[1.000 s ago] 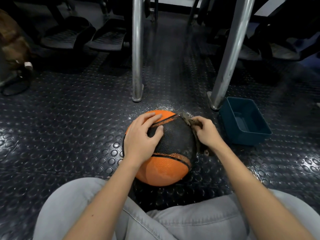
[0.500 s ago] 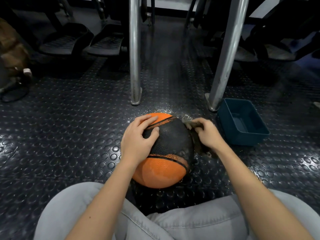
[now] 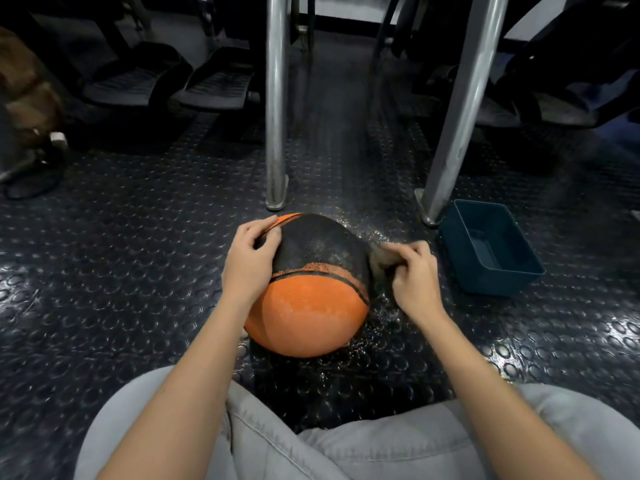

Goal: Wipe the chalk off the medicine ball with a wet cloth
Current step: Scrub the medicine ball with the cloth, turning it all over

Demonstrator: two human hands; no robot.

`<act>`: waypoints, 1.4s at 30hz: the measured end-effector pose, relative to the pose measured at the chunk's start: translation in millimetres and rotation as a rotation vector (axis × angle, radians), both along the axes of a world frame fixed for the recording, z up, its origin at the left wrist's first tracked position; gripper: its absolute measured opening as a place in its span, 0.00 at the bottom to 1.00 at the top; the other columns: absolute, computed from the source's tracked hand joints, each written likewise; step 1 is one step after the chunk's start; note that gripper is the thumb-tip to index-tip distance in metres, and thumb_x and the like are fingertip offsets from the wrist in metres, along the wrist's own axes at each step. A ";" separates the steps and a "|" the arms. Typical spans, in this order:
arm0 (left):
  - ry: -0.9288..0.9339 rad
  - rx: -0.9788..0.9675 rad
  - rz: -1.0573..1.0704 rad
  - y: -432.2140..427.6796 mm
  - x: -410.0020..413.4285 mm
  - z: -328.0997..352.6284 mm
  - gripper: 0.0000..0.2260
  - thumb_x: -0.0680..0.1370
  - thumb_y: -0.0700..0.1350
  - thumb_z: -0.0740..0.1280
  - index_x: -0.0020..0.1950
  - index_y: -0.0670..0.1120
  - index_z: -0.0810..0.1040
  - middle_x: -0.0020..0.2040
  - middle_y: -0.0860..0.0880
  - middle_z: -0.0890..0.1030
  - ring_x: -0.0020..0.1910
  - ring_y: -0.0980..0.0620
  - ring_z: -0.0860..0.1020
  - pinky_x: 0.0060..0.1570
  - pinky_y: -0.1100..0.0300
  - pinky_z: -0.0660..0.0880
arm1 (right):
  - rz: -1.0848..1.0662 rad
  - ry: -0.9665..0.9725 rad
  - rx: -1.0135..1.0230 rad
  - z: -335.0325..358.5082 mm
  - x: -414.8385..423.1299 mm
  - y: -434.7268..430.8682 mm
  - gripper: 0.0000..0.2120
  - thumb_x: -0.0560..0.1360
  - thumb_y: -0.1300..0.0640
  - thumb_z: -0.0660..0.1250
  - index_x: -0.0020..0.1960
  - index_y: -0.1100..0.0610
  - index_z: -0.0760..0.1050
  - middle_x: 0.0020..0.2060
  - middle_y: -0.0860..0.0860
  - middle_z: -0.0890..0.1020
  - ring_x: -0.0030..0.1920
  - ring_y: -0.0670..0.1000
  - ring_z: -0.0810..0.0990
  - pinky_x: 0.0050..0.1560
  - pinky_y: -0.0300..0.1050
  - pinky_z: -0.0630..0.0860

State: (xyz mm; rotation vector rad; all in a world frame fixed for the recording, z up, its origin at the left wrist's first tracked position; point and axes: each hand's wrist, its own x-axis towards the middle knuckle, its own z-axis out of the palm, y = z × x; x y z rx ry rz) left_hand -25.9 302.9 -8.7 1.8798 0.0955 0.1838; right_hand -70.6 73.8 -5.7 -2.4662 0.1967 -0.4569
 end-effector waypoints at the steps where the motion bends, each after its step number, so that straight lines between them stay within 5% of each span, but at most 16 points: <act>1: 0.005 -0.009 0.010 2.1 0.4 -1.8 0.10 0.80 0.52 0.62 0.60 0.58 0.77 0.60 0.59 0.72 0.59 0.59 0.71 0.57 0.60 0.67 | 0.050 -0.117 0.031 11.6 0.0 14.5 0.25 0.70 0.76 0.57 0.60 0.57 0.77 0.51 0.55 0.73 0.54 0.58 0.72 0.53 0.38 0.63; 6: -0.004 -0.011 0.001 -0.9 -0.7 1.0 0.10 0.80 0.51 0.62 0.60 0.57 0.77 0.60 0.58 0.73 0.59 0.59 0.72 0.55 0.62 0.65 | 0.425 -0.451 -0.165 18.1 -19.2 57.7 0.20 0.69 0.67 0.56 0.53 0.55 0.80 0.50 0.53 0.80 0.47 0.53 0.71 0.48 0.49 0.71; 12: 0.005 0.064 -0.025 -11.6 -3.1 8.9 0.13 0.80 0.54 0.61 0.64 0.56 0.76 0.59 0.61 0.70 0.60 0.60 0.69 0.55 0.61 0.66 | 0.046 -0.177 -0.116 -18.8 -9.3 4.3 0.22 0.69 0.74 0.57 0.55 0.56 0.80 0.49 0.54 0.78 0.47 0.56 0.70 0.47 0.52 0.71; 15: 0.005 0.051 -0.007 -7.5 -7.1 6.3 0.13 0.80 0.53 0.61 0.63 0.56 0.75 0.59 0.61 0.70 0.59 0.60 0.69 0.54 0.61 0.65 | -0.111 -0.091 0.023 -13.7 -5.5 -4.5 0.23 0.70 0.75 0.58 0.57 0.57 0.79 0.49 0.57 0.75 0.52 0.59 0.72 0.51 0.43 0.66; 20: 0.006 0.008 0.012 -4.3 -6.4 3.7 0.11 0.80 0.52 0.62 0.61 0.57 0.76 0.58 0.61 0.71 0.59 0.60 0.70 0.55 0.62 0.65 | 0.274 -0.432 -0.144 17.4 -13.0 64.0 0.25 0.68 0.68 0.54 0.54 0.50 0.82 0.51 0.54 0.79 0.49 0.53 0.68 0.51 0.45 0.63; 23: 0.017 0.004 0.003 -4.6 -5.0 3.7 0.11 0.80 0.53 0.62 0.61 0.58 0.76 0.58 0.61 0.71 0.59 0.60 0.70 0.56 0.61 0.66 | 0.311 -0.491 -0.185 -6.0 -18.9 57.9 0.22 0.71 0.65 0.56 0.51 0.47 0.83 0.53 0.51 0.80 0.50 0.52 0.68 0.51 0.48 0.64; 26: 0.019 0.041 -0.011 -10.7 -4.9 9.4 0.12 0.80 0.54 0.61 0.63 0.57 0.76 0.57 0.62 0.70 0.59 0.61 0.69 0.54 0.61 0.65 | 0.170 -0.382 -0.010 -26.4 -15.2 23.1 0.25 0.70 0.71 0.56 0.56 0.49 0.80 0.54 0.50 0.79 0.49 0.52 0.68 0.51 0.52 0.69; 29: 0.017 0.059 -0.002 -11.5 -6.7 9.7 0.12 0.80 0.54 0.61 0.63 0.58 0.76 0.58 0.63 0.69 0.59 0.61 0.69 0.52 0.61 0.65 | -0.059 -0.055 0.055 -36.7 -10.9 -2.2 0.28 0.68 0.78 0.55 0.56 0.55 0.80 0.53 0.53 0.79 0.51 0.57 0.71 0.55 0.54 0.70; 33: 0.012 0.005 0.024 -2.9 -10.1 3.8 0.10 0.80 0.53 0.61 0.60 0.59 0.75 0.57 0.62 0.70 0.59 0.60 0.70 0.55 0.60 0.67 | 0.038 -0.255 0.178 0.1 -6.8 23.0 0.27 0.66 0.77 0.53 0.54 0.60 0.81 0.49 0.52 0.78 0.53 0.57 0.75 0.57 0.39 0.68; 37: 0.015 0.005 0.026 -5.8 -8.1 5.1 0.11 0.80 0.53 0.62 0.61 0.58 0.76 0.57 0.61 0.71 0.58 0.59 0.72 0.54 0.61 0.67 | 0.366 -0.353 -0.141 19.5 -22.3 65.5 0.26 0.66 0.66 0.51 0.50 0.50 0.83 0.50 0.50 0.80 0.49 0.53 0.70 0.49 0.48 0.68; 42: 0.005 0.037 0.012 -7.5 -7.9 4.5 0.11 0.80 0.53 0.62 0.61 0.59 0.76 0.58 0.62 0.71 0.60 0.59 0.71 0.56 0.58 0.67 | 0.160 -0.125 0.126 -10.3 -9.0 15.3 0.30 0.68 0.77 0.53 0.55 0.50 0.80 0.48 0.47 0.76 0.52 0.56 0.73 0.54 0.42 0.69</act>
